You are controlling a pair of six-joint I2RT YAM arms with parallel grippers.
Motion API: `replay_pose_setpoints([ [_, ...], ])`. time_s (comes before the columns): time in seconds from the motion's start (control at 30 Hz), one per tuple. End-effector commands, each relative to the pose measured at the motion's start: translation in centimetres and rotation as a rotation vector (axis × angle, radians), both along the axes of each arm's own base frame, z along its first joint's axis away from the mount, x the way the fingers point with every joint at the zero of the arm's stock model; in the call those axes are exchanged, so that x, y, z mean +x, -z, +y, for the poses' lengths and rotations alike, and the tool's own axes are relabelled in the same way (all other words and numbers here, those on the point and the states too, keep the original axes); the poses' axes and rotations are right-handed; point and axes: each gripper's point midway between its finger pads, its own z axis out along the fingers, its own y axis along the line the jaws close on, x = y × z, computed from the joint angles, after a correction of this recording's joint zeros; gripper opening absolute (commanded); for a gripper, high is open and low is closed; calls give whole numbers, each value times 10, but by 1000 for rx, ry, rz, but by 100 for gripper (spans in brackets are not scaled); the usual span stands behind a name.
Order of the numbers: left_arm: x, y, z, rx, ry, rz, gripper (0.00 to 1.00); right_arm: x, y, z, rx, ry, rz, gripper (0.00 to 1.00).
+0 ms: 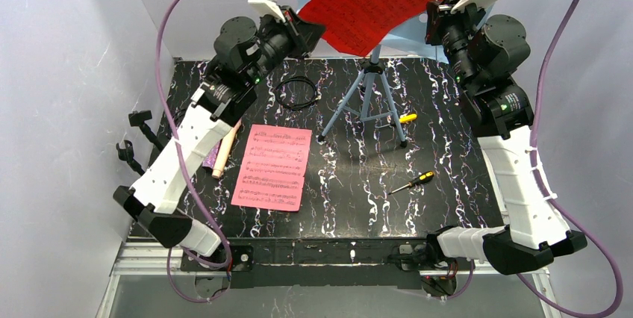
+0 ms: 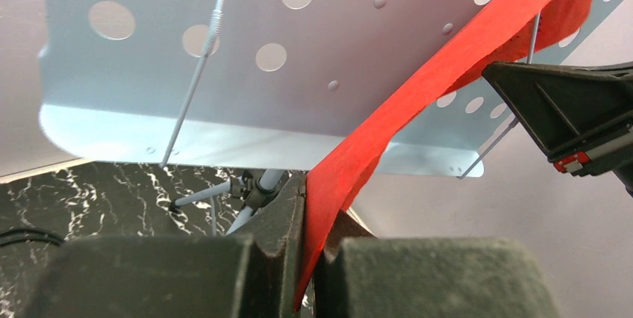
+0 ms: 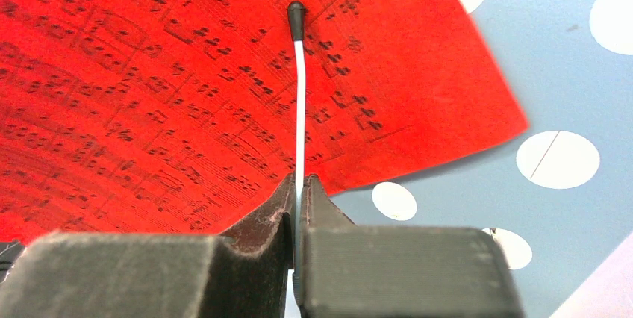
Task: Pack up the instrument practice props
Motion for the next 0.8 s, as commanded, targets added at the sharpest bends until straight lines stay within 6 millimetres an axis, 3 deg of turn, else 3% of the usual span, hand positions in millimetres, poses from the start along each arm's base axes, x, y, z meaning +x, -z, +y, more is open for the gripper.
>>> replay_pose_setpoints([
  [0.0, -20, -8, 27, 30, -39, -24, 0, -11, -18, -8, 27, 18, -61, 8],
  [0.43, -74, 7, 100, 105, -184, 10, 0, -12, -16, -7, 16, 10, -60, 12],
  [0.77, -112, 35, 151, 187, -288, 112, 0, -12, -10, -5, 15, -2, -53, 32],
])
